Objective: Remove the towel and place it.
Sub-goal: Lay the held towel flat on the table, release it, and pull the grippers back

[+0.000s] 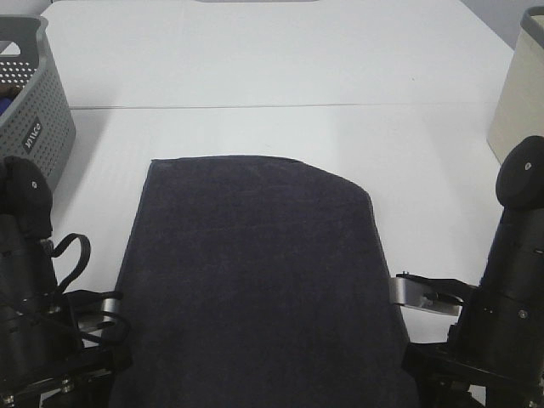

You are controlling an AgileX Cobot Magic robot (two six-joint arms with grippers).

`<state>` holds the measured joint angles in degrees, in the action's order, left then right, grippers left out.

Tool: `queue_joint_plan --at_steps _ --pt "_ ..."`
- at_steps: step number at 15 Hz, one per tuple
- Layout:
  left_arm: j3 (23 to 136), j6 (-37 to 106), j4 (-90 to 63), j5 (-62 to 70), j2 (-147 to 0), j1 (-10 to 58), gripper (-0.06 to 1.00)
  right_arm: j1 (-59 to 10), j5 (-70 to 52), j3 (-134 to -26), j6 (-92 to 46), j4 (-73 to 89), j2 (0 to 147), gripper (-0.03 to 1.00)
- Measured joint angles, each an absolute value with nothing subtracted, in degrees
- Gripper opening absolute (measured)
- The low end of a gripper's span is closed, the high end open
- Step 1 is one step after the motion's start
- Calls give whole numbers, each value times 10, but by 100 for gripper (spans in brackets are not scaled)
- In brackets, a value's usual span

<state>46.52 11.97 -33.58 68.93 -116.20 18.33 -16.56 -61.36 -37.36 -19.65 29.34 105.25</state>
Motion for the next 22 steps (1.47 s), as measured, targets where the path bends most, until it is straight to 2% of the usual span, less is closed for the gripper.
queue_joint_plan --at_steps 5,9,13,14,17,19,22 --pt "464 97 -340 689 -1113 183 60 -166 -625 -373 -197 300 1043 64" --pt "477 61 -336 691 -1023 183 60 -166 -625 -405 -197 300 965 64" --pt "558 45 -269 693 -941 183 60 -165 -547 -482 -163 240 843 64" --pt "571 38 -246 694 -940 183 60 -165 -543 -489 -148 227 831 64" --pt "655 -5 -123 690 -939 183 66 -161 -510 -521 -50 136 792 75" --pt "711 -7 -87 654 -939 183 66 -124 -504 -553 -32 102 791 77" --pt "779 10 -74 615 -972 174 66 -43 -511 -612 -111 143 819 76"
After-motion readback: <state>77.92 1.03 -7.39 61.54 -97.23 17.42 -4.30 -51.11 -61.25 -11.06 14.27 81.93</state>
